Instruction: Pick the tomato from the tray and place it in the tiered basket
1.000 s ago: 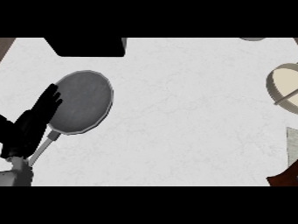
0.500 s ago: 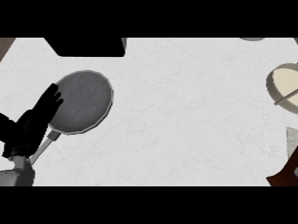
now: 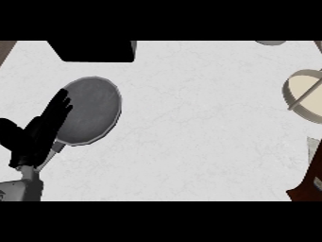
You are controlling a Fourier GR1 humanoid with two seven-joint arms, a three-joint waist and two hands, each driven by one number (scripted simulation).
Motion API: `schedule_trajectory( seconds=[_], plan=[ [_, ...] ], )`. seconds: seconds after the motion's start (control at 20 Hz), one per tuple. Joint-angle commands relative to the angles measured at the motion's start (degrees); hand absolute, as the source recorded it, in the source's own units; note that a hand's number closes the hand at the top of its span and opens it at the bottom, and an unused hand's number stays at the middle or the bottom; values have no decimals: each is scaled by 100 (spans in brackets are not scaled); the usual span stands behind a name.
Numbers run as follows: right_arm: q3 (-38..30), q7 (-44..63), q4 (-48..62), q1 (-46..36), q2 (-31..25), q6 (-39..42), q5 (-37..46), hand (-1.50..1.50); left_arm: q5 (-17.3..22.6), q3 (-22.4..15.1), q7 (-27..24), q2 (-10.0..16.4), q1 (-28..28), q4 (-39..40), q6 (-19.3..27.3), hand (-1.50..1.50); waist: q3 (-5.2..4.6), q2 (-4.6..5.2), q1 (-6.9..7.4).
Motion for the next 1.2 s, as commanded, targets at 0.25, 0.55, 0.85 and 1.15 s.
schedule_trajectory(
  seconds=[0.25, 0.55, 0.85, 1.15],
  plan=[
    [-284, -535, 965, -654, 509, -1139, 76, 150, -56, -101, 118, -118, 199, -280, 12, 0, 42, 50, 50],
    [-126, -858, 2015, -1429, 398, -1257, 403, -150, -48, 7, 120, -24, 118, -281, -73, 0, 42, 62, 71],
    [-720, -1152, 2320, -1493, 534, -1304, -225, -150, -25, 58, 258, -87, -248, -13, 9, 0, 44, 68, 25],
    [-1338, -818, 2365, -1712, 332, -785, -990, -150, -43, 69, 115, -100, 69, -113, -36, 0, 42, 45, -9]
  ],
)
